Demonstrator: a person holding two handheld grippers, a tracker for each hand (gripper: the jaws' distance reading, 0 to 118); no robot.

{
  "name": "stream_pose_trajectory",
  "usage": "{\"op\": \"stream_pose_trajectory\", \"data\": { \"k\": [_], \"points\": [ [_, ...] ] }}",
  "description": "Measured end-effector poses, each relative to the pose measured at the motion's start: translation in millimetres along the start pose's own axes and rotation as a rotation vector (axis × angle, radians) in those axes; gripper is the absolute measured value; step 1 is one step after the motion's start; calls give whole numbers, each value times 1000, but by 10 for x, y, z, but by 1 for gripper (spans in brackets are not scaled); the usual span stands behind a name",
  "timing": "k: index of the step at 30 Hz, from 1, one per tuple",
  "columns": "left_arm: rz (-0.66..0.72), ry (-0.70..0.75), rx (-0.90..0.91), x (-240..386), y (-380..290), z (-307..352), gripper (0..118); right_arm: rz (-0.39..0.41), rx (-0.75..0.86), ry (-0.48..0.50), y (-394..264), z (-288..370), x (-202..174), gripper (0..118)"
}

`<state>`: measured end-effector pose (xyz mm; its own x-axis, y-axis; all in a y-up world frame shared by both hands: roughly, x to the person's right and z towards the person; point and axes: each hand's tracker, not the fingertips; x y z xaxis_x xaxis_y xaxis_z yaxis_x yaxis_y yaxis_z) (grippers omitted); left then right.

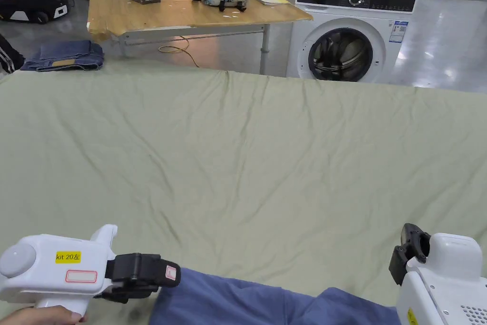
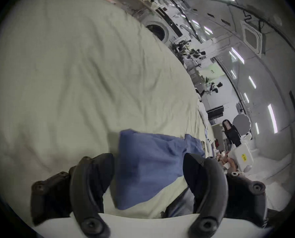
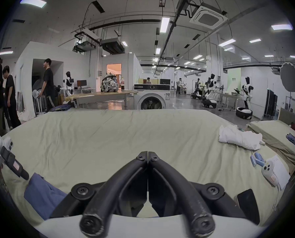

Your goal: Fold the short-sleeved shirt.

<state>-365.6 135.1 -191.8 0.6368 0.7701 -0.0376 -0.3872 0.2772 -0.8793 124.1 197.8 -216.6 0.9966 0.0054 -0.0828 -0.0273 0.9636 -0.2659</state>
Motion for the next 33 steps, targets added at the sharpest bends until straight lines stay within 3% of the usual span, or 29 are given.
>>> {"op": "stream_pose_trajectory", "data": {
  "k": [4,8,9,12,13,15,23,33],
  "points": [
    [80,-42,-53,-277,-166,-263,84,1,13,2,19,11,-16,0],
    [136,-269,22,-404,-255,-418,82,-2,19,-1,29,26,-18,0],
    [153,-281,18,-425,-271,-477,76,-2,18,-1,38,35,-24,0],
    [127,-200,19,-529,-274,-610,22,-3,19,-3,45,55,-23,0],
    [111,-175,13,-535,-282,-635,12,-1,19,-5,41,61,-20,0],
    [140,-205,27,-542,-285,-582,7,3,19,-7,44,72,-15,0],
    [16,-193,78,-115,-214,-207,3,8,19,-12,57,65,3,0],
    [-75,98,166,393,-25,799,3,13,21,9,90,36,-69,0]
  ]
}}
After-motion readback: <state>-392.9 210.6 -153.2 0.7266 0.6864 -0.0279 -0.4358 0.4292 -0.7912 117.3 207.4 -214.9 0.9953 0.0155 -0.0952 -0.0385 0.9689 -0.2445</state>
